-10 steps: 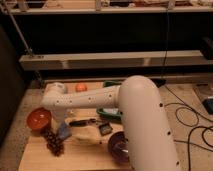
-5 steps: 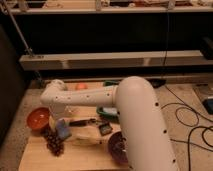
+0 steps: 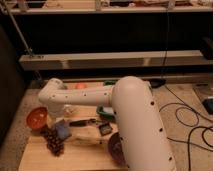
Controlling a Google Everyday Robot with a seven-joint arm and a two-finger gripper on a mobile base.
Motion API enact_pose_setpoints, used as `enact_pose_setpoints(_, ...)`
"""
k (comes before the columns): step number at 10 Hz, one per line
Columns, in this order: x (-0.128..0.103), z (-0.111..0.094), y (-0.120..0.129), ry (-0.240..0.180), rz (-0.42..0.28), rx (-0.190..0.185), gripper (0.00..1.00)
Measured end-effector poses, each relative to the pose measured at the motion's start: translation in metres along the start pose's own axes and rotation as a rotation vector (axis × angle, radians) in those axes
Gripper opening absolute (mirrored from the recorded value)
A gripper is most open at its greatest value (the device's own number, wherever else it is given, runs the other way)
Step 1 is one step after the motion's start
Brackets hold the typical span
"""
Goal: Wipe red bowl with sponge
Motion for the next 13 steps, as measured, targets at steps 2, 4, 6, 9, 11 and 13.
enact_pose_setpoints(2, -0.001, 0.004, 0.0, 0.027, -0.003, -0.001, 0.73)
enact_pose_setpoints(4, -0.003, 0.009, 0.001, 0.049, -0.001, -0.008, 0.73)
enact_pose_setpoints(6, -0.007, 0.014, 0.003, 0.051, 0.011, -0.011, 0.73)
enact_pose_setpoints(9, -0.011, 0.023, 0.008, 0.05, 0.03, -0.014, 0.72)
enact_pose_setpoints(11, -0.012, 0.026, 0.01, 0.05, 0.037, -0.01, 0.55)
enact_pose_setpoints(13, -0.012, 0.024, 0.009, 0.05, 0.034, -0.002, 0.34)
